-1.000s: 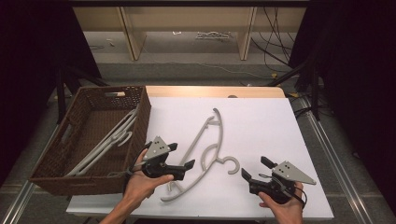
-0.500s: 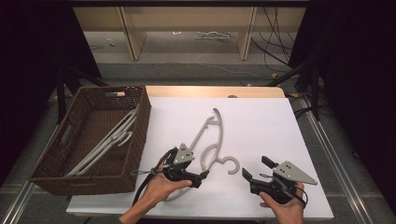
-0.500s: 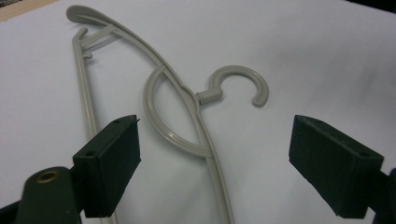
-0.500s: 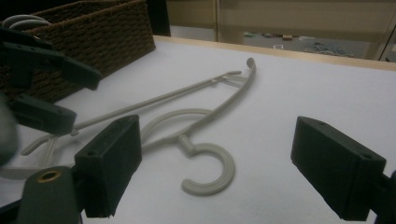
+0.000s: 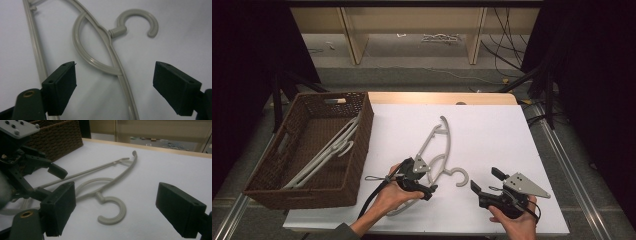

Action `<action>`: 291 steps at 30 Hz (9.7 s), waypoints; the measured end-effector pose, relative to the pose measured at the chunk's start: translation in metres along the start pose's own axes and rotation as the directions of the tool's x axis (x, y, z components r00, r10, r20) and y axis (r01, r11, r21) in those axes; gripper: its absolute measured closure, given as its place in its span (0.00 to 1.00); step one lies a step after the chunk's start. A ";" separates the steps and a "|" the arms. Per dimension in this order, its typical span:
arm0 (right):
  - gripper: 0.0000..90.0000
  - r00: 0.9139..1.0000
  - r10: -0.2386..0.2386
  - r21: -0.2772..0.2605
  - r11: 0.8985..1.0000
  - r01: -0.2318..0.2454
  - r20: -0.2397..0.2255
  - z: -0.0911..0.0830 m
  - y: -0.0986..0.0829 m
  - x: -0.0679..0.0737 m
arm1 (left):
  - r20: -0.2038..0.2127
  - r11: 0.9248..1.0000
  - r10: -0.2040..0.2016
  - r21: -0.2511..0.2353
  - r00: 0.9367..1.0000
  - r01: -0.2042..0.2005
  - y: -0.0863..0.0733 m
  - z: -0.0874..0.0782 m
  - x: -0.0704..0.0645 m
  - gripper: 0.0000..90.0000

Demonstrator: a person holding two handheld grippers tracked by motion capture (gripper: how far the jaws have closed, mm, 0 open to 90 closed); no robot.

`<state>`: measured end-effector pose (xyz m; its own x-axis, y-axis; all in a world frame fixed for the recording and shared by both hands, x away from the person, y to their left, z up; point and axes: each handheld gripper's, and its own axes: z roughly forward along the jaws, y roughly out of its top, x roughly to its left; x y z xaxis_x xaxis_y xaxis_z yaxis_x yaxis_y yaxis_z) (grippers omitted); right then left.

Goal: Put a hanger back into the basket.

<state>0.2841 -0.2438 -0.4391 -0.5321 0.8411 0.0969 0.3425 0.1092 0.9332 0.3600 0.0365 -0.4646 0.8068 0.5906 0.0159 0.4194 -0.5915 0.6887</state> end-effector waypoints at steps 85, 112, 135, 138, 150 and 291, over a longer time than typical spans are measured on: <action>0.20 1.000 0.018 -0.001 1.000 -0.018 0.023 -0.003 0.000 -0.006 | 0.230 0.982 -0.173 -0.039 0.958 0.186 0.066 -0.062 0.071 0.91; 0.20 1.000 0.007 -0.008 1.000 -0.007 0.025 -0.001 0.000 -0.007 | 0.160 0.956 -0.186 -0.199 0.970 0.216 0.063 -0.187 0.112 0.91; 0.19 1.000 0.022 0.003 1.000 -0.022 0.019 0.000 0.000 -0.005 | 0.061 0.944 -0.270 -0.179 0.961 0.276 -0.027 -0.226 0.175 0.91; 0.19 0.999 0.008 0.020 1.000 -0.009 0.031 -0.002 0.000 -0.006 | 0.079 0.943 -0.272 -0.177 0.959 0.282 -0.038 -0.224 0.182 0.91; 0.19 1.000 0.010 0.003 1.000 -0.011 0.027 0.001 -0.001 -0.006 | 0.070 0.948 -0.283 -0.133 0.956 0.290 -0.074 -0.224 0.197 0.91; 0.18 0.999 -0.010 -0.008 1.000 0.010 -0.049 0.002 0.000 0.012 | 0.026 0.820 -0.218 -0.537 0.976 0.198 -0.052 -0.134 0.025 0.18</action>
<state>0.2797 -0.2326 -0.4383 -0.5731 0.8128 0.1045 0.3308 0.1128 0.9369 0.3029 0.1554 -0.4030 0.7066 0.6907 -0.1538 0.2797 -0.0730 0.9573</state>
